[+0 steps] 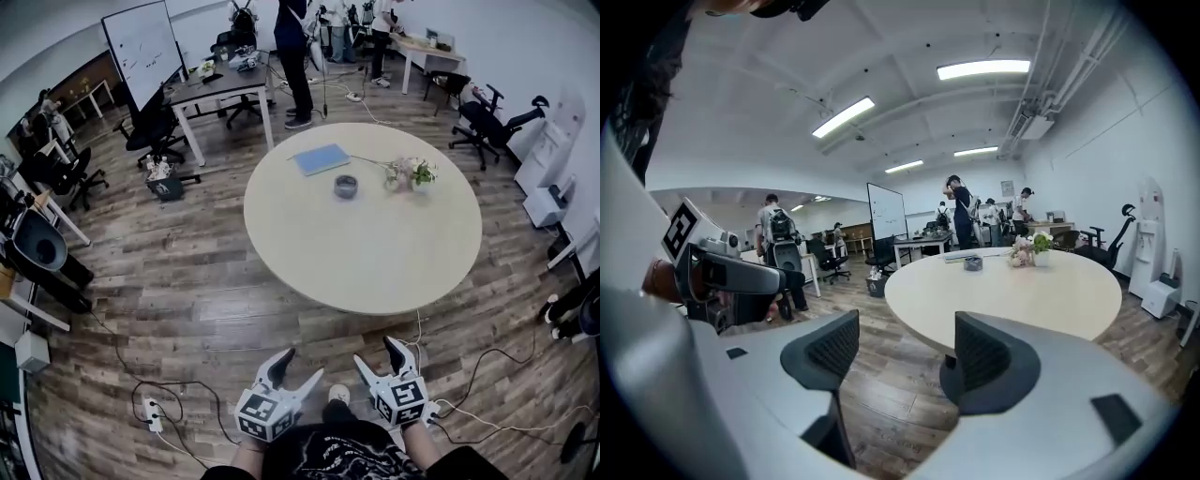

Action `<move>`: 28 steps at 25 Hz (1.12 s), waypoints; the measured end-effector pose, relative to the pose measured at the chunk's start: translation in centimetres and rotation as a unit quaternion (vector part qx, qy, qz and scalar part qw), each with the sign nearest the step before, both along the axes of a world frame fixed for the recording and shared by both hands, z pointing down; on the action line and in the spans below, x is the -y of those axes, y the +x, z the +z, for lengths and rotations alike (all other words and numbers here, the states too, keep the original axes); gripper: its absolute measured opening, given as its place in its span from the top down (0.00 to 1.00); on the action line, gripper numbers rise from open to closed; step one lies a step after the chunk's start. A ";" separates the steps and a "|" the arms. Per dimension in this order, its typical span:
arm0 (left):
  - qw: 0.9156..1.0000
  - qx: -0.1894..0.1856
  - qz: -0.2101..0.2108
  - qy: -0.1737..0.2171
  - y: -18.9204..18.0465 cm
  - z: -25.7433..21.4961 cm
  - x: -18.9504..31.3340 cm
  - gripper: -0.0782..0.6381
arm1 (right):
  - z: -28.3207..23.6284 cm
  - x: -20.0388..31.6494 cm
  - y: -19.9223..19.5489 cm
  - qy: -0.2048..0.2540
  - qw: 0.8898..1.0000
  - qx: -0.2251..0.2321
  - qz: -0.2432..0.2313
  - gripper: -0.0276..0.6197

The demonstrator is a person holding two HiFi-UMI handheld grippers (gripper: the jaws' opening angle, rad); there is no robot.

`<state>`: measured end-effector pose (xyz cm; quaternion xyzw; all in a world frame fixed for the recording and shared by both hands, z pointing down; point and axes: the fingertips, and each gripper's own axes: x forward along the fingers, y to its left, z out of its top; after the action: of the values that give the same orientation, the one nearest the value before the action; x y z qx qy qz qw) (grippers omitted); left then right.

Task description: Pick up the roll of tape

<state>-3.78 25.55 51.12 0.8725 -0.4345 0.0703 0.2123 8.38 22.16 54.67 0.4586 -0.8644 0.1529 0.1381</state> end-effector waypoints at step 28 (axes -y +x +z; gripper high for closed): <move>0.999 0.015 0.006 -0.043 4.7 4.7 15.5 0.43 | 3.2 15.6 3.9 -0.048 0.999 -0.003 0.009 0.48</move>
<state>0.94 10.02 55.84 0.8638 -0.4293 0.1031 0.2428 12.32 6.55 57.84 0.4599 -0.8514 0.1945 0.1608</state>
